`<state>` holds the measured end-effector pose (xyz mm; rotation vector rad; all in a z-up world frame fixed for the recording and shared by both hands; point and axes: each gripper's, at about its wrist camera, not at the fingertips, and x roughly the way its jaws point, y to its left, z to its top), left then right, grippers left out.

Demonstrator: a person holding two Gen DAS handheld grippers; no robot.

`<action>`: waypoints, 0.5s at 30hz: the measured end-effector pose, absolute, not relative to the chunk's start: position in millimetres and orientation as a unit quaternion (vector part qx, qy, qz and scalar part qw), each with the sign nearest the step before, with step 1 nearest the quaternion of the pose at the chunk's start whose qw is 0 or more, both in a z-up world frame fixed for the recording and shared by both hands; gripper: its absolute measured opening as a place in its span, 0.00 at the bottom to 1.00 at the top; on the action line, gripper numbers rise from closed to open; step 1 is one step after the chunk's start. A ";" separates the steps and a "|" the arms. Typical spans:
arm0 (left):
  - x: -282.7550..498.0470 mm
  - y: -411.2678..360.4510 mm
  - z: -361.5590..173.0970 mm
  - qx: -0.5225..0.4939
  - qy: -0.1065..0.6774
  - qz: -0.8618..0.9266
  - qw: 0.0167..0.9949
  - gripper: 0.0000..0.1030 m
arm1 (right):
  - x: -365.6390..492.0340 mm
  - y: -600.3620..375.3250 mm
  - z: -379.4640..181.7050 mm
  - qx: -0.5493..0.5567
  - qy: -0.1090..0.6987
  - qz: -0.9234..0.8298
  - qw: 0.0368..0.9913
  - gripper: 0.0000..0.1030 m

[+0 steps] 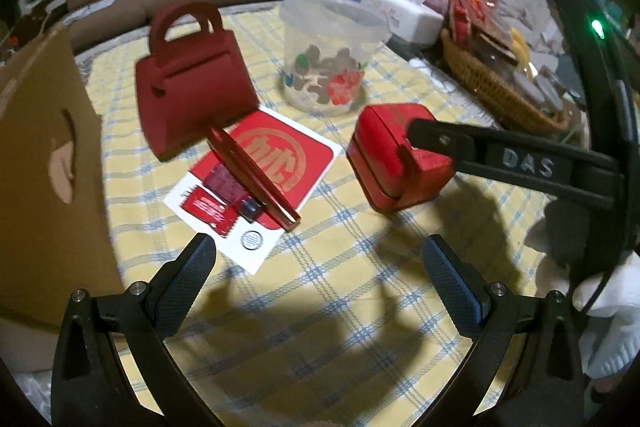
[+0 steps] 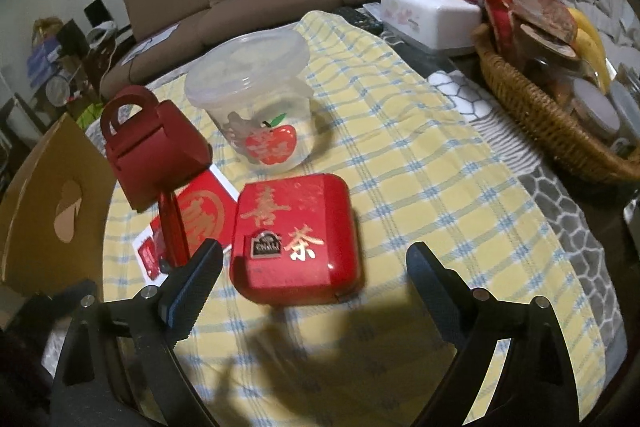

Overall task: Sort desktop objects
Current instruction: 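Move the left tool toward the red CHALI tea tin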

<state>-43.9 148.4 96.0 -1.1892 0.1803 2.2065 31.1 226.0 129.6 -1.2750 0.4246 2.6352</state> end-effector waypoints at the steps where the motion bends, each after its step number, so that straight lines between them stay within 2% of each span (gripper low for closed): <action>1: -43.9 148.8 93.1 -0.453 0.065 0.833 0.311 1.00 | 27.2 224.5 127.7 -0.433 0.138 0.886 0.093 0.92; 5: -47.4 147.3 87.2 -0.461 0.051 0.827 0.319 1.00 | 18.2 221.9 118.1 -0.442 0.127 0.882 0.100 0.92; 9: -54.6 151.9 84.3 -0.461 0.059 0.825 0.322 1.00 | 25.4 231.4 114.7 -0.434 0.155 0.882 0.097 0.92; 15: -55.4 180.4 91.6 -0.444 0.069 0.828 0.336 1.00 | 49.1 258.5 136.4 -0.398 0.170 0.893 0.124 0.92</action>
